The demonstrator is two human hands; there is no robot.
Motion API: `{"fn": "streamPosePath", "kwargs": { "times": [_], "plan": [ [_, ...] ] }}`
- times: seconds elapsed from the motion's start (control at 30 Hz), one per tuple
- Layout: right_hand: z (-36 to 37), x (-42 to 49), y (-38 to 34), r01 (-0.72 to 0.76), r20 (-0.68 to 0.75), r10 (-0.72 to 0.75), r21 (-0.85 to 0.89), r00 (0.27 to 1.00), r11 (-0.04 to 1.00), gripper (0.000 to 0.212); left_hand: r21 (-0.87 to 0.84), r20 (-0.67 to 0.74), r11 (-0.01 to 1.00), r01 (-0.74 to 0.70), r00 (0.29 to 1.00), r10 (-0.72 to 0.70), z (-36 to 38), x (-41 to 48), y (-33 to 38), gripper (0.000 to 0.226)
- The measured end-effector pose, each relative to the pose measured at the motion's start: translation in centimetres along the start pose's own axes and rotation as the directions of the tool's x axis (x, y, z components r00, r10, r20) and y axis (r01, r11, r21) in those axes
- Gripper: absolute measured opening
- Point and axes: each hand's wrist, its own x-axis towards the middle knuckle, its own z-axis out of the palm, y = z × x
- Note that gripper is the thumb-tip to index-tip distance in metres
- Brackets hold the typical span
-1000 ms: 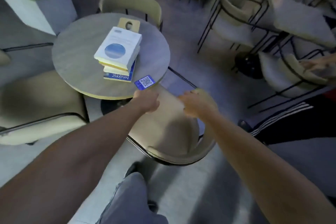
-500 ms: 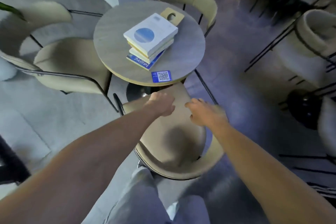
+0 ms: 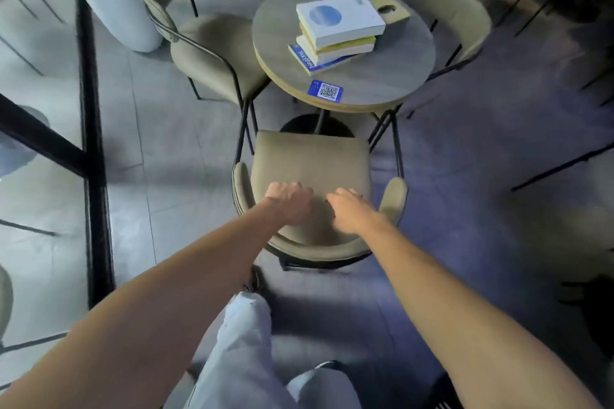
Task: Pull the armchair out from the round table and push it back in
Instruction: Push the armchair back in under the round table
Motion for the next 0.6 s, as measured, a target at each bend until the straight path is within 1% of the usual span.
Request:
{"fn": "streamPosePath", "kwargs": {
  "times": [0.07, 0.13, 0.23, 0.3, 0.37, 0.47, 0.53, 0.6],
  "plan": [
    [1.8, -1.7, 0.1, 0.043, 0.099, -0.041, -0.022, 0.994, 0.999, 0.057, -0.004, 0.028, 1.0, -0.002, 1.0, 0.002, 1.6, -1.8, 0.5, 0.037],
    [3.5, -2.8, 0.4, 0.077, 0.177, -0.066, -0.054, 0.982, 0.996, 0.062, 0.005, 0.084, 1.0, -0.03, 0.996, 0.029, 3.2, -3.2, 0.8, 0.04],
    [5.5, -3.8, 0.6, 0.084, 0.227, -0.07, -0.053, 0.971, 0.995, 0.054, 0.017, 0.124, 0.999, -0.045, 0.991, 0.043, 5.4, -4.9, 0.8, 0.048],
    [6.5, -4.3, 0.7, 0.087, 0.187, -0.074, -0.065, 0.98, 0.994, 0.047, 0.05, 0.097, 0.997, -0.053, 0.994, 0.048, 6.6, -5.5, 0.8, 0.048],
    [7.2, -4.5, 0.8, 0.077, 0.128, -0.067, -0.081, 0.99, 0.994, 0.044, 0.085, 0.076, 0.995, -0.059, 0.996, 0.053, 7.4, -5.6, 0.8, 0.047],
    [7.9, -4.5, 0.8, 0.06, 0.082, -0.052, -0.092, 0.995, 0.994, 0.04, 0.151, 0.059, 0.985, -0.08, 0.996, 0.072, 8.4, -5.4, 0.7, 0.048],
    [8.4, -4.5, 0.8, 0.041, 0.047, -0.037, -0.106, 0.998, 0.994, 0.04, 0.206, 0.036, 0.975, -0.078, 0.997, 0.072, 9.1, -5.3, 0.7, 0.047],
    [8.9, -4.6, 0.5, 0.028, -0.006, -0.029, -0.128, 1.0, 0.991, 0.042, 0.222, 0.0, 0.973, -0.059, 0.998, 0.061, 9.8, -5.4, 0.9, 0.043]
  ]
}}
